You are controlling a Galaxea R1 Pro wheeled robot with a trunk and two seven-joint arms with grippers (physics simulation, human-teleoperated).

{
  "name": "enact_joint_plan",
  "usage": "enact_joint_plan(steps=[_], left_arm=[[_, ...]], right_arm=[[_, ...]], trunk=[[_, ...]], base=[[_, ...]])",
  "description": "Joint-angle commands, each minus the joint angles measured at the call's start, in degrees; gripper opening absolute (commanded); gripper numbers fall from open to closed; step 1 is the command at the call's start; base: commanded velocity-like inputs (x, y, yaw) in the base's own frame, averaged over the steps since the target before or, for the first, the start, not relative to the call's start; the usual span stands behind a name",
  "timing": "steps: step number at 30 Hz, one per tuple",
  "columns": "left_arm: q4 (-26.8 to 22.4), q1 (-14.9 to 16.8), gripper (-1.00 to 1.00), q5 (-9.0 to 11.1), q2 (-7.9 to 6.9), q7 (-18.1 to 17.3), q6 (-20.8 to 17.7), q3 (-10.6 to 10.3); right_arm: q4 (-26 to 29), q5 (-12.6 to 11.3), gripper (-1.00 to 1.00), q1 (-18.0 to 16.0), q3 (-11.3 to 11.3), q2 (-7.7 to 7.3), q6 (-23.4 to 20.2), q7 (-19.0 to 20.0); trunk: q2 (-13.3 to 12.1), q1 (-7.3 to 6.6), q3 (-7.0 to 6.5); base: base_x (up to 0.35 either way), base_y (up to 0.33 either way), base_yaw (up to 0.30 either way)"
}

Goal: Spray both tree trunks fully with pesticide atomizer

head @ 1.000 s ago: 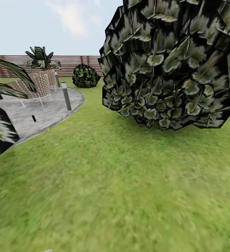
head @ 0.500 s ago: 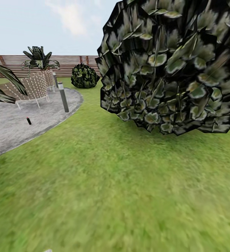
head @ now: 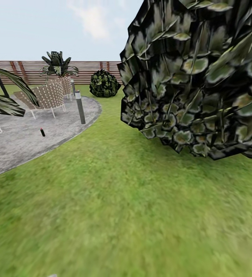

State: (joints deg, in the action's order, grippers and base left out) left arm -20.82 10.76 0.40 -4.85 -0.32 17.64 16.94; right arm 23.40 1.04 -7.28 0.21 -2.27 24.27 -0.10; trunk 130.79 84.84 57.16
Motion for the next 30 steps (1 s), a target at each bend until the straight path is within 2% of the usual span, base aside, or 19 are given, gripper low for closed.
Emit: enact_joint_plan(steps=[1, 18, 30], left_arm=[[0.1, 0.1, 1.0, 0.0, 0.01, 0.0, 0.2, 0.1], [0.1, 0.1, 1.0, 0.0, 0.01, 0.0, 0.2, 0.1], [0.1, 0.1, 1.0, 0.0, 0.01, 0.0, 0.2, 0.1]], right_arm=[[0.0, 0.1, 1.0, 0.0, 0.0, -0.02, 0.2, 0.0], [0.0, 0.1, 1.0, 0.0, 0.0, -0.02, 0.2, 0.0], [0.0, 0.1, 1.0, 0.0, 0.0, -0.02, 0.2, -0.1]], trunk=[[0.0, 0.03, 0.05], [0.0, 0.03, 0.05], [0.0, 0.03, 0.05]], base=[[0.34, 0.0, 0.278], [0.34, 0.0, 0.266], [0.34, 0.0, 0.03]])
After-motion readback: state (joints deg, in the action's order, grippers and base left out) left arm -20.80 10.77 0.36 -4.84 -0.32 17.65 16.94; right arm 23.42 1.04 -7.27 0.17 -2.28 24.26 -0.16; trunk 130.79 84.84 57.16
